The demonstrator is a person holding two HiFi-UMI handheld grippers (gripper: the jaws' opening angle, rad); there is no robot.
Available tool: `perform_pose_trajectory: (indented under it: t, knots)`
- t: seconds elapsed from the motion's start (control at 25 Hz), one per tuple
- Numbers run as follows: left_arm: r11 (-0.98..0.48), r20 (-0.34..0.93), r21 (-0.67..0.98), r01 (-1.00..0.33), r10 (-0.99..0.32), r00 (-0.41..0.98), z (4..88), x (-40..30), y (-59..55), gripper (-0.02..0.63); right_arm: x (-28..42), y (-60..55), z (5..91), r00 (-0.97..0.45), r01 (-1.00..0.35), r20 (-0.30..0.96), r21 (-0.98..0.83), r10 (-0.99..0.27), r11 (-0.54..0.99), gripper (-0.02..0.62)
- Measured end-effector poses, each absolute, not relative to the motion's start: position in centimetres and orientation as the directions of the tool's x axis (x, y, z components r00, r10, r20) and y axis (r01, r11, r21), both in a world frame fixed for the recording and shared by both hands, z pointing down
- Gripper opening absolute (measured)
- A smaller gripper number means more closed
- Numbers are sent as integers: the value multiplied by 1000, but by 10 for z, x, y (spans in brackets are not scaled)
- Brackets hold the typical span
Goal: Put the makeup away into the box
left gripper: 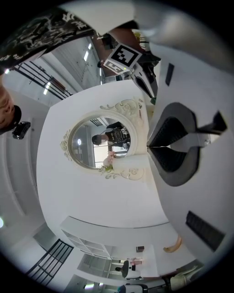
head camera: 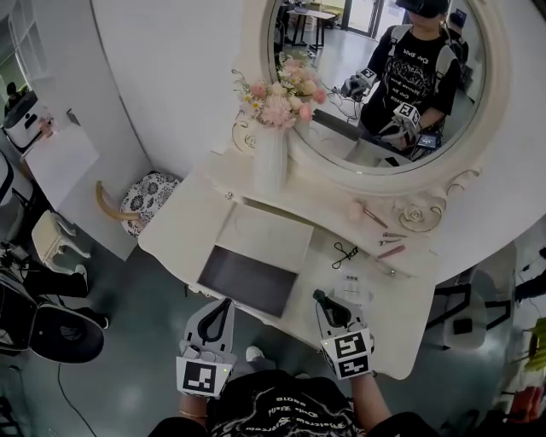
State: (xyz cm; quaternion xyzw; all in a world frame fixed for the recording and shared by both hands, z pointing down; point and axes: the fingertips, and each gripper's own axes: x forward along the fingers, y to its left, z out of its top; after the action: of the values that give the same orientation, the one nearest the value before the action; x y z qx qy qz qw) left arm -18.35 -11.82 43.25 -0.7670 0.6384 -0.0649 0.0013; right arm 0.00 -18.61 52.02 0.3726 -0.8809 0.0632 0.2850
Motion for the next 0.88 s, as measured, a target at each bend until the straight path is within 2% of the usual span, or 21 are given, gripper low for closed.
perform_pose_trajectory:
  t: [0.32,0.88]
  knots:
    - [-195,99,-84,-977,-978,186,435,-222,-118,15,-58,-197,519,-586,-669,532,109,-612,735,57]
    - [-140,98,-72,-987,-986,133,435,-269,-102,15,-129,-190,523,-658,-557,546,110,-519,823,57]
